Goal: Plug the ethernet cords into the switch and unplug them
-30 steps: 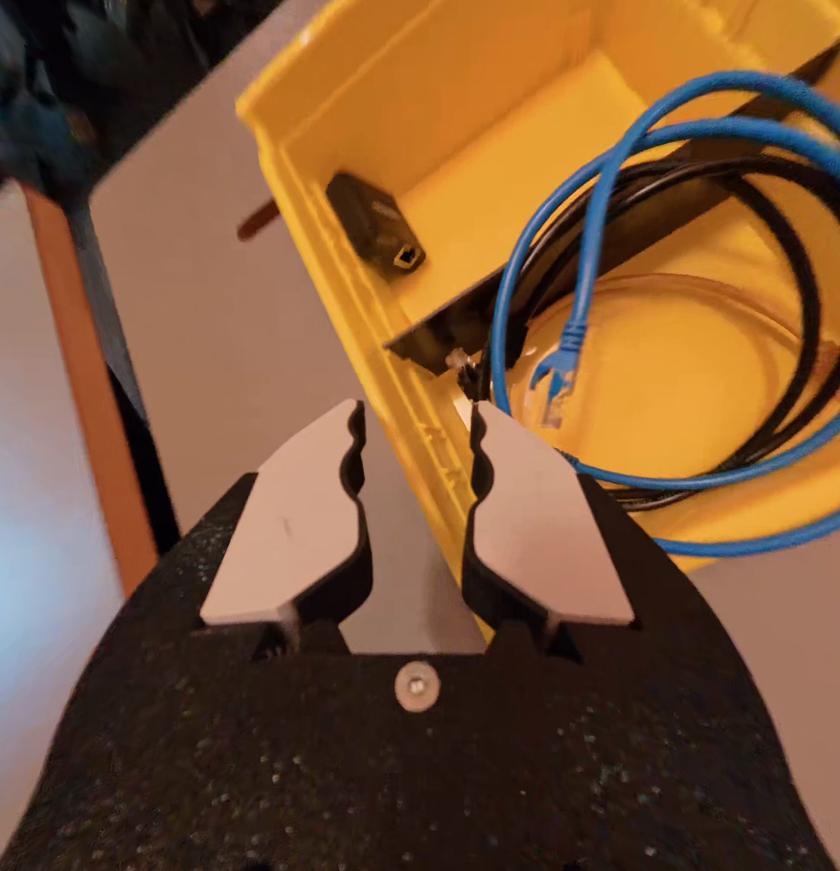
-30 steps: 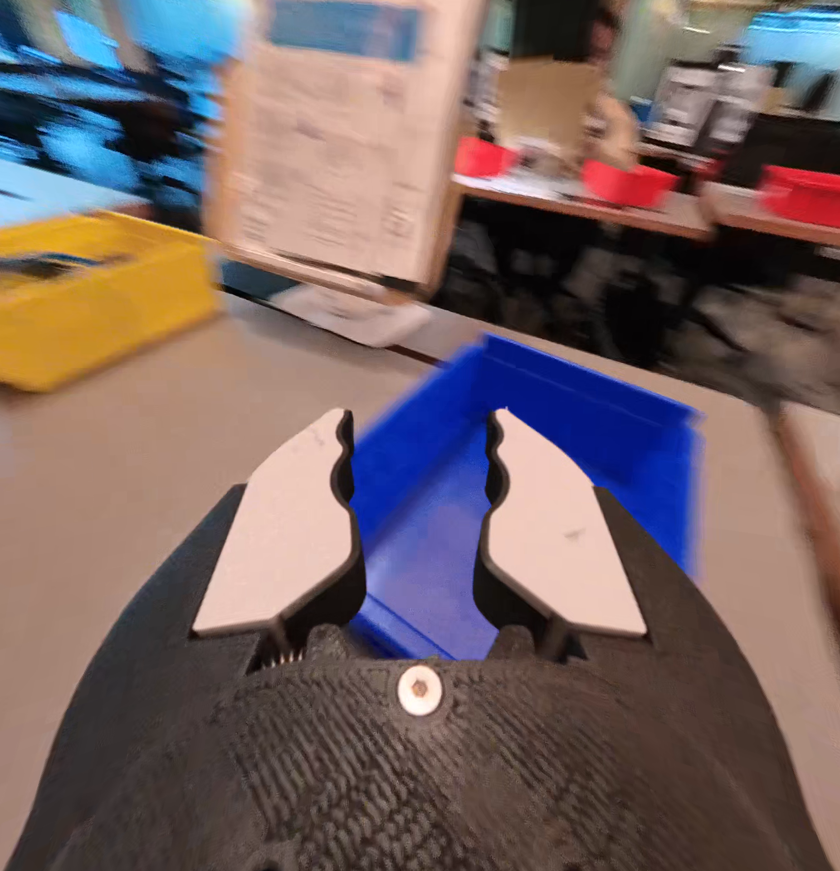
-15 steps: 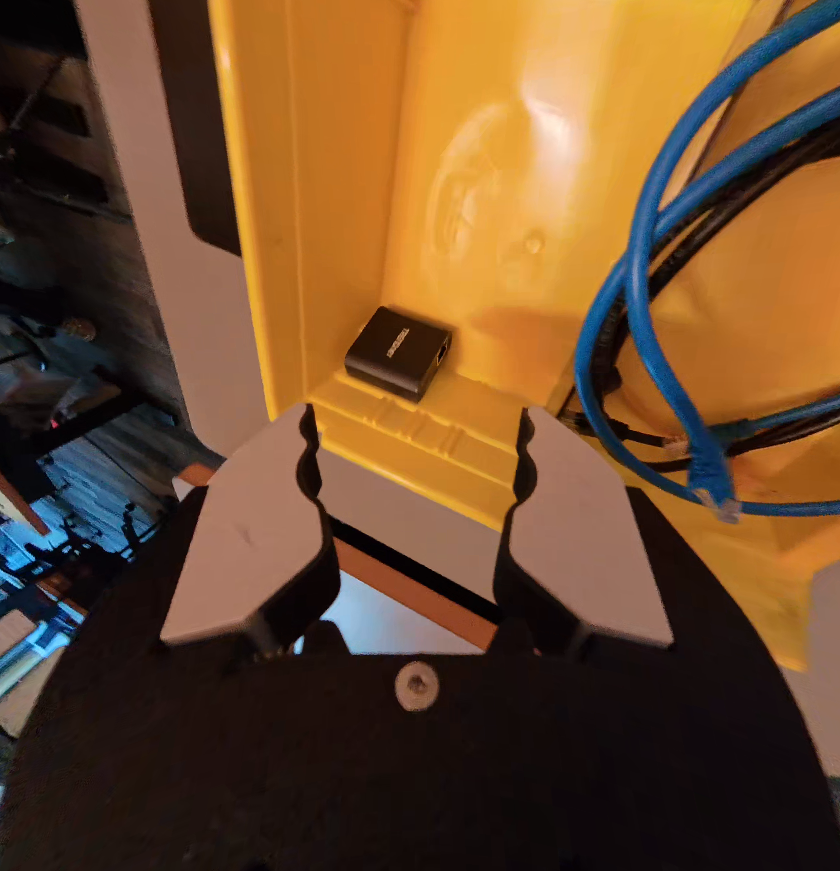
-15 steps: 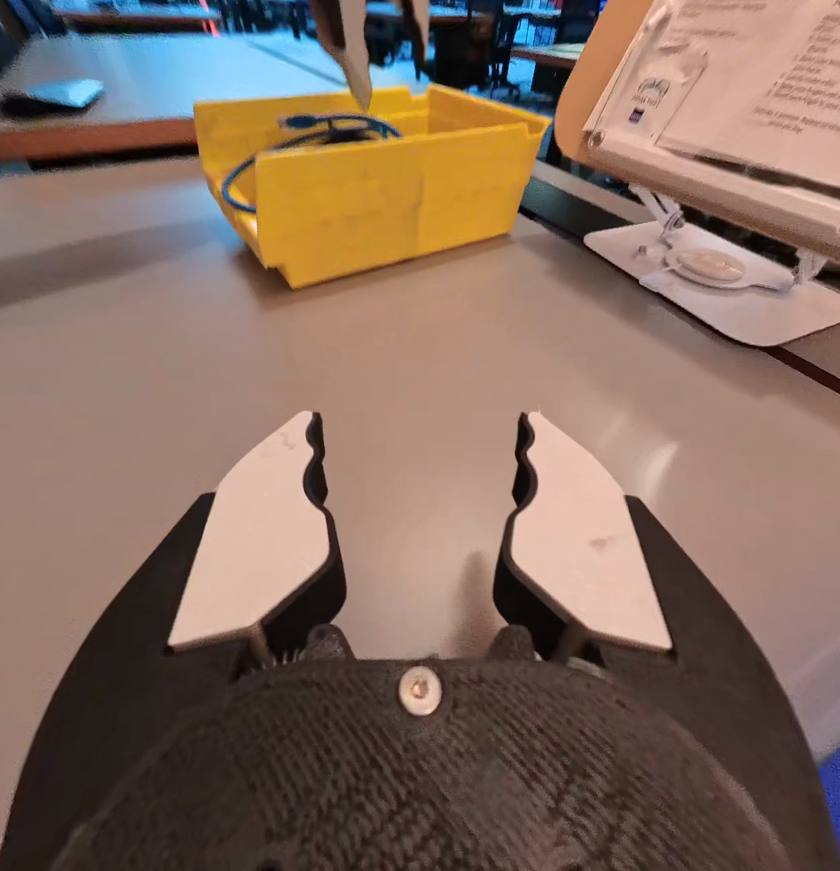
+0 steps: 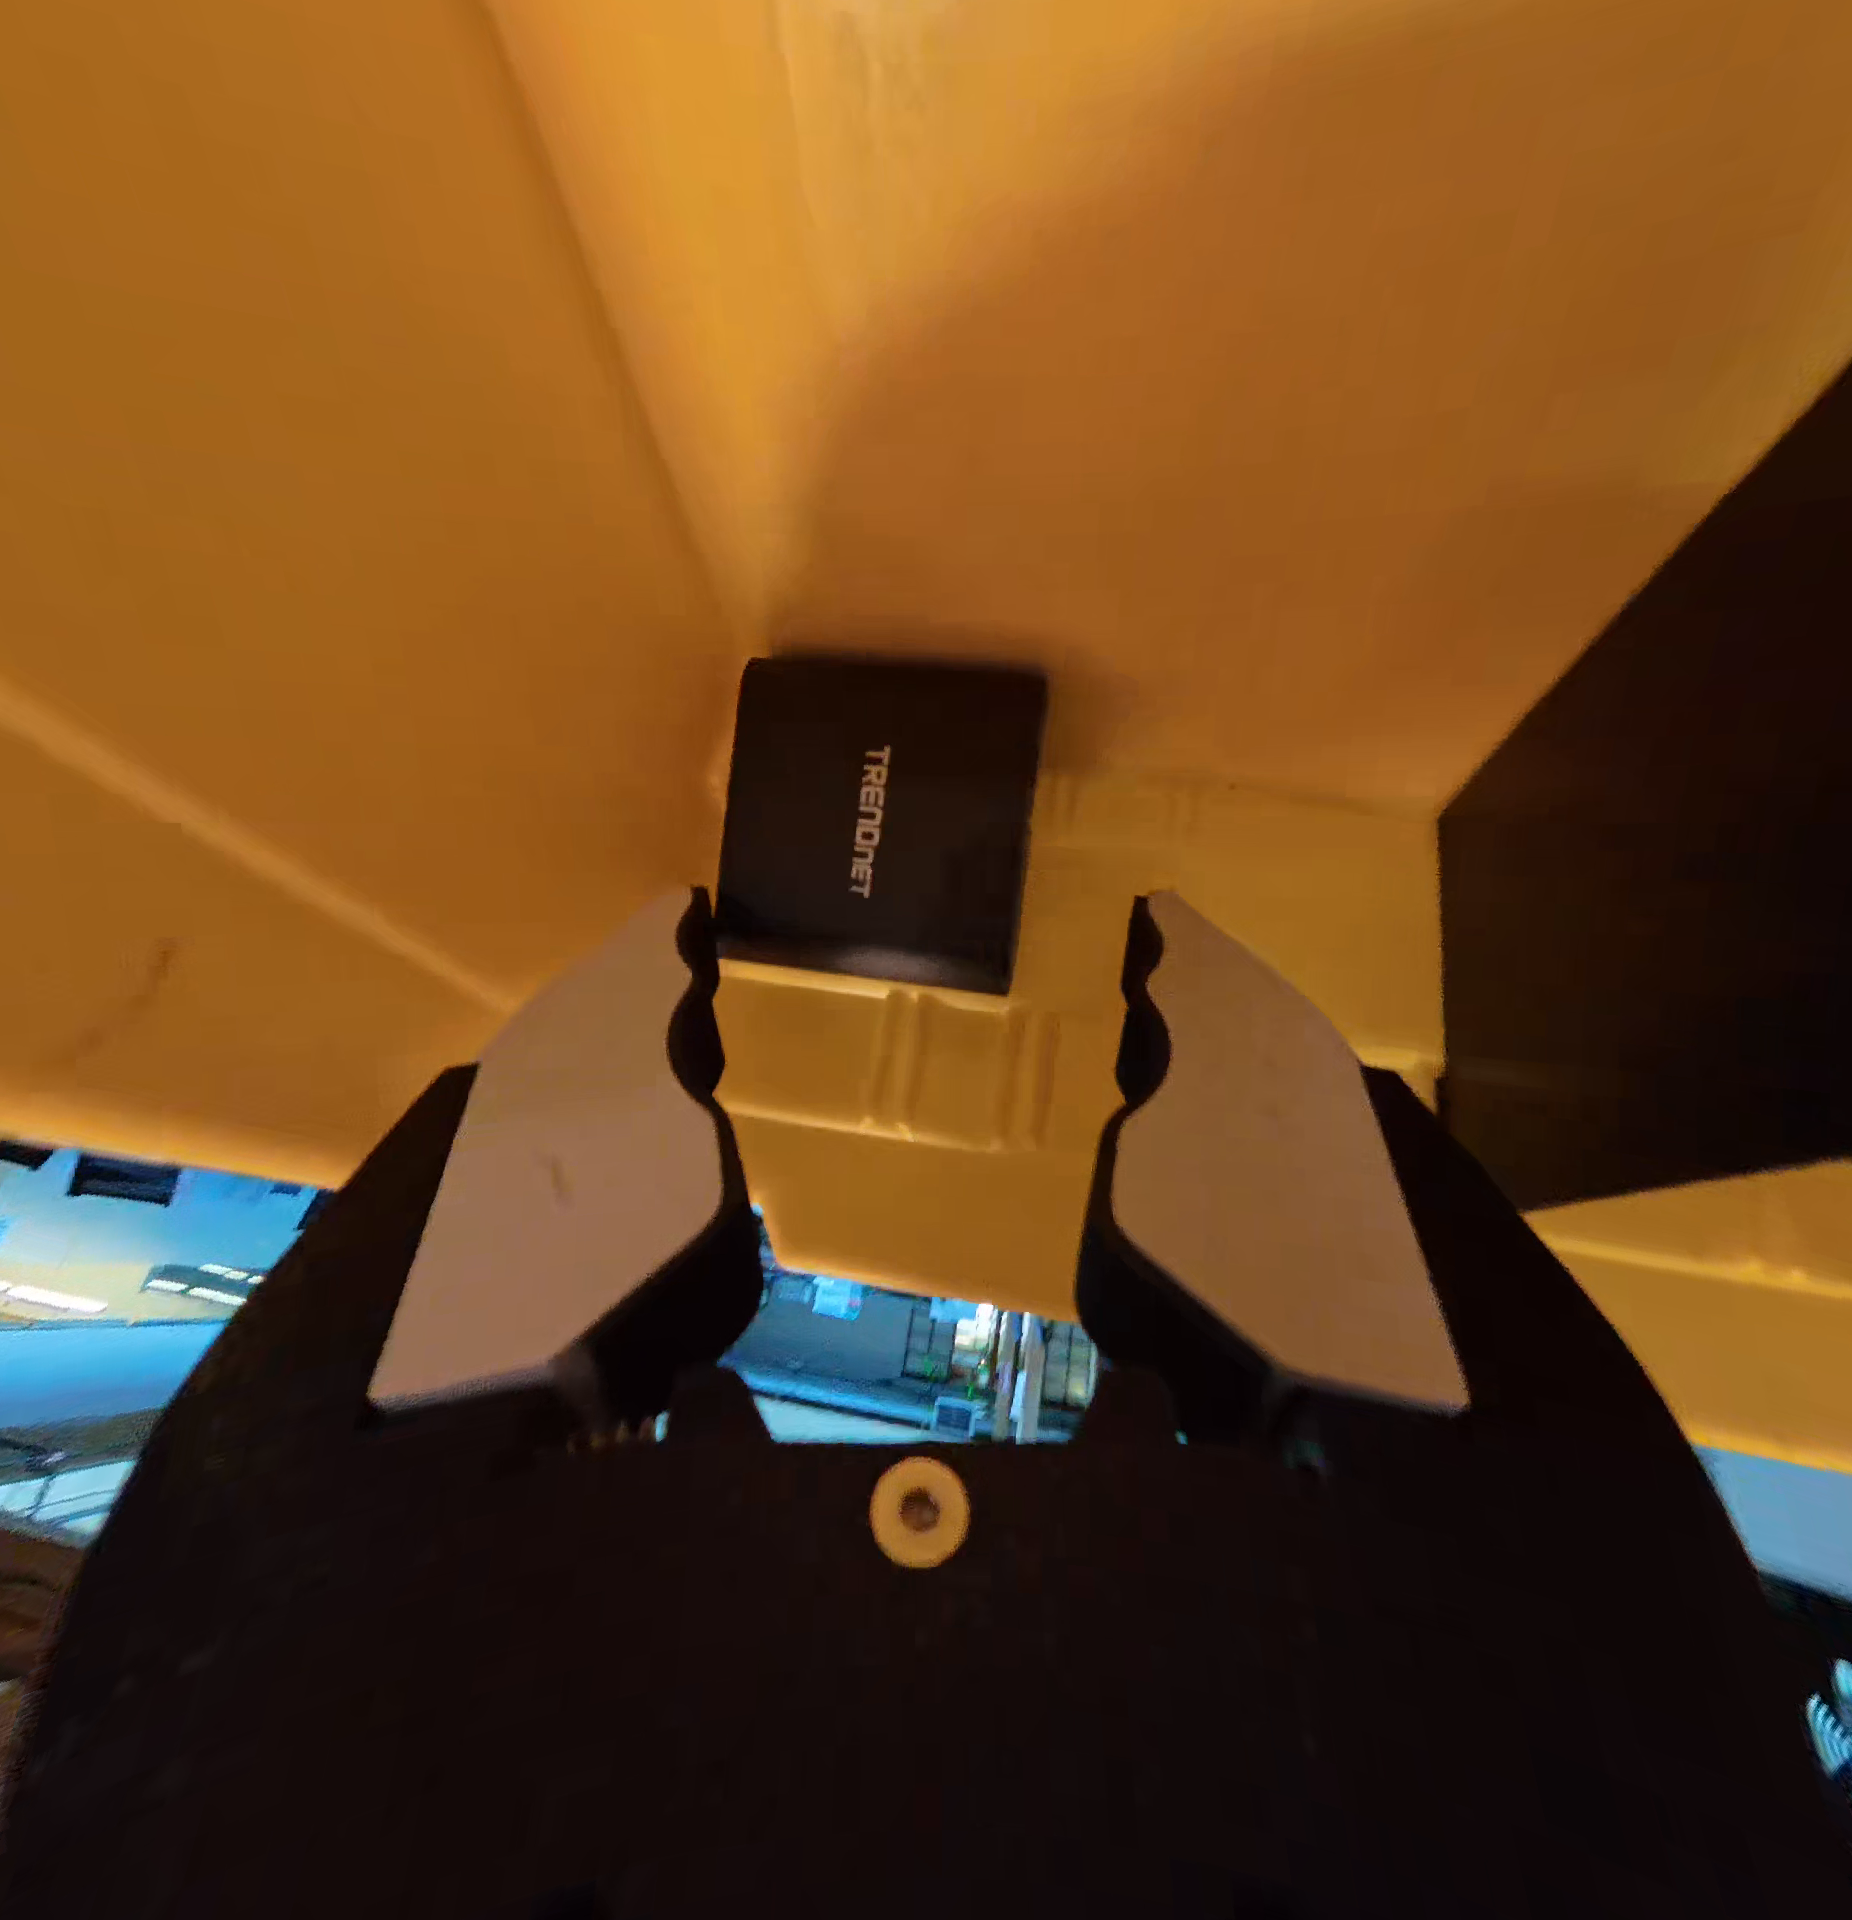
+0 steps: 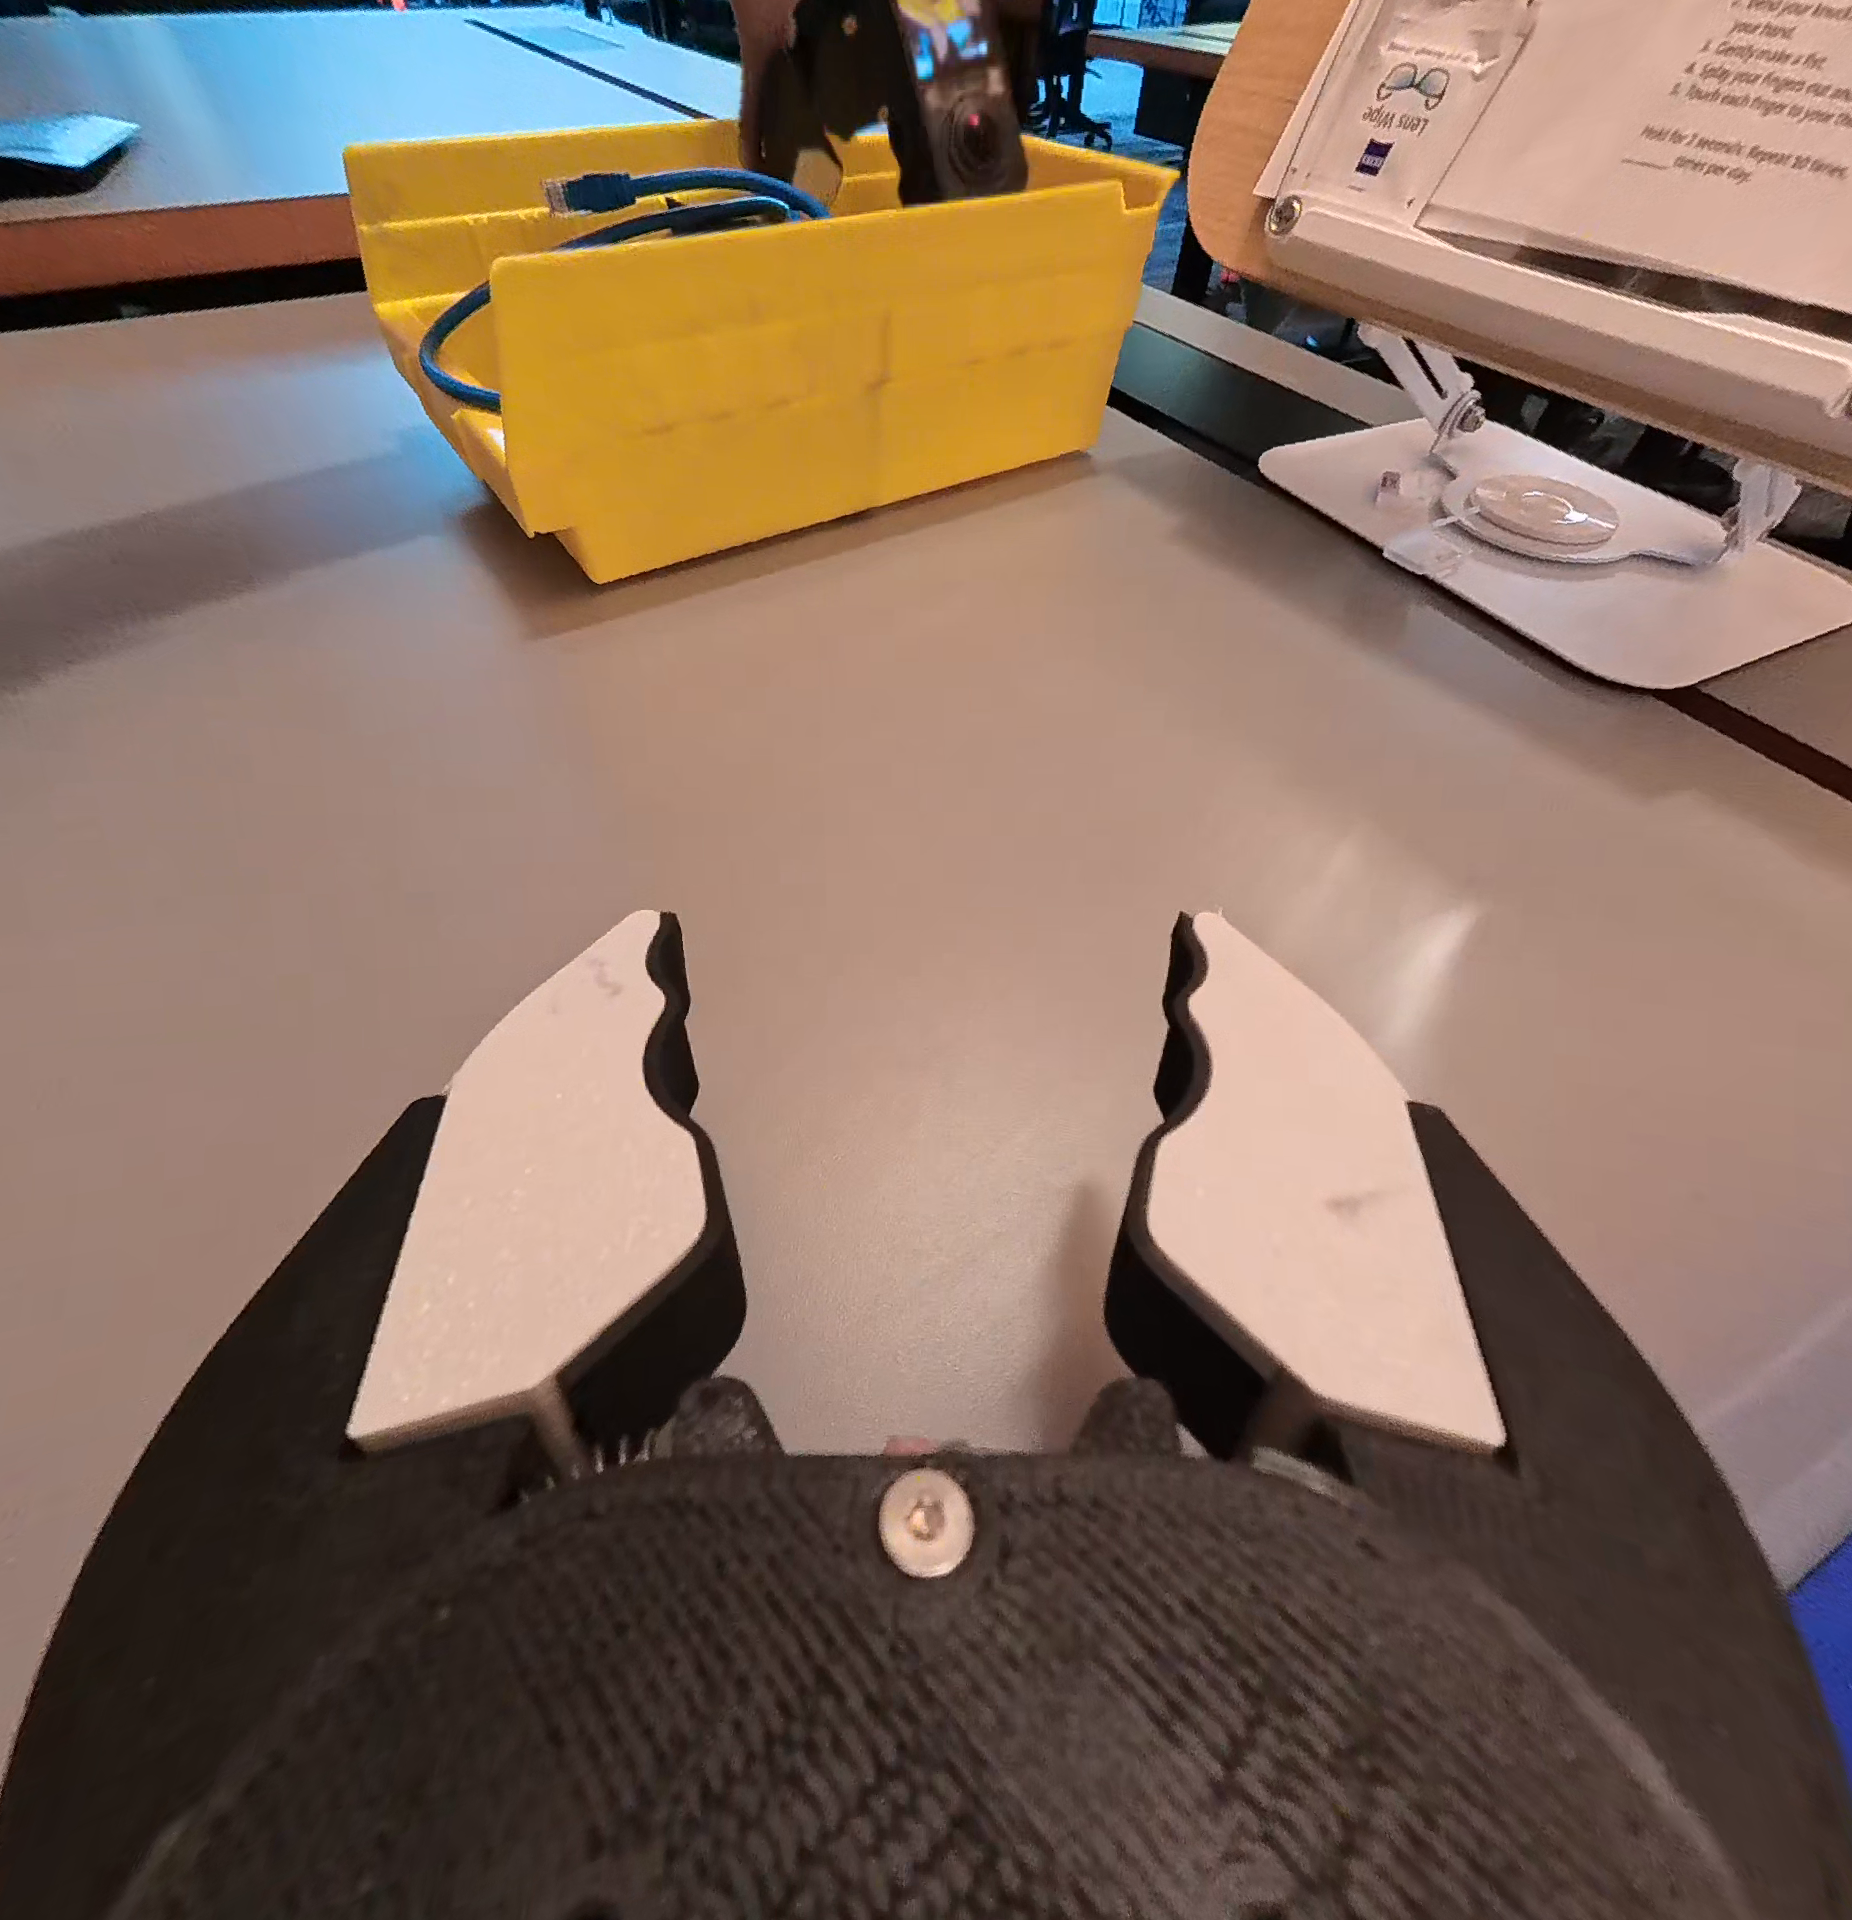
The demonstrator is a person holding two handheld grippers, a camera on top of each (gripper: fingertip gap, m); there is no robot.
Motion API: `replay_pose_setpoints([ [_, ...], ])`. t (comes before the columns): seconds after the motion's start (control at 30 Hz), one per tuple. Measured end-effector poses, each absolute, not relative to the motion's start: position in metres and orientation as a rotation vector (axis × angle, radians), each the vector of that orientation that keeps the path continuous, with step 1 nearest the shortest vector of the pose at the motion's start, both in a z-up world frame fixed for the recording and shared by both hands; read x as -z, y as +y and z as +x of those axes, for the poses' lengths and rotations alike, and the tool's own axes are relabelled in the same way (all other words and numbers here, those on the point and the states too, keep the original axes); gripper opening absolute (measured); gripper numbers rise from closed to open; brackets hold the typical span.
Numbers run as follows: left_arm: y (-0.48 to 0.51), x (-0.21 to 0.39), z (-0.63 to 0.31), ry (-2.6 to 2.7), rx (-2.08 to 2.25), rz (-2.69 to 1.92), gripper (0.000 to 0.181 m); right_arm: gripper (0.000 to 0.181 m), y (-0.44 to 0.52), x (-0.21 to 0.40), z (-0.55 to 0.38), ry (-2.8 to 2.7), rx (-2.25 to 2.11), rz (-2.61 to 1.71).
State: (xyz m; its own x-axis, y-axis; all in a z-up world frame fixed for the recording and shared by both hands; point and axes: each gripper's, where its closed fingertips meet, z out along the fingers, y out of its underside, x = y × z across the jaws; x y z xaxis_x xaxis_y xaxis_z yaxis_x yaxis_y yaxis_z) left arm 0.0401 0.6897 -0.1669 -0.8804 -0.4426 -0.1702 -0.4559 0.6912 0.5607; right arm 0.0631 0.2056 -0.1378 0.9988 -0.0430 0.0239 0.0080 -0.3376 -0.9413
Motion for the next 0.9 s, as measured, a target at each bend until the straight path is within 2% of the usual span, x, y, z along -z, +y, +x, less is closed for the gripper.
replay_pose_setpoints([
  [0.03, 0.692, 0.167, 0.042, 2.867, -0.999, -0.718, 0.070, 0.088, 0.206, 0.138, 0.064, 0.030, 0.055, -1.915],
  [0.17, 0.697, 0.165, 0.048, 2.856, -1.080, -0.647, 0.055, 0.089, 0.206, 0.138, 0.064, 0.033, 0.061, -1.917],
  [0.33, 0.695, 0.166, 0.047, 2.850, -1.051, -0.685, 0.057, 0.089, 0.206, 0.138, 0.065, 0.038, 0.070, -1.917],
  [0.43, 0.691, 0.168, 0.038, 2.863, -1.045, -0.794, 0.069, 0.089, 0.206, 0.138, 0.066, 0.040, 0.070, -1.918],
  [0.5, 0.681, 0.167, 0.027, 2.943, -1.028, -0.874, 0.055, 0.089, 0.205, 0.138, 0.066, 0.040, 0.069, -1.917],
  [0.77, 0.679, 0.172, 0.027, 2.926, -1.001, -0.846, 0.074, 0.089, 0.205, 0.138, 0.066, 0.043, 0.076, -1.917],
  [0.9, 0.672, 0.181, 0.029, 2.950, -0.913, -0.886, 0.075, 0.088, 0.206, 0.139, 0.066, 0.041, 0.082, -1.922],
])
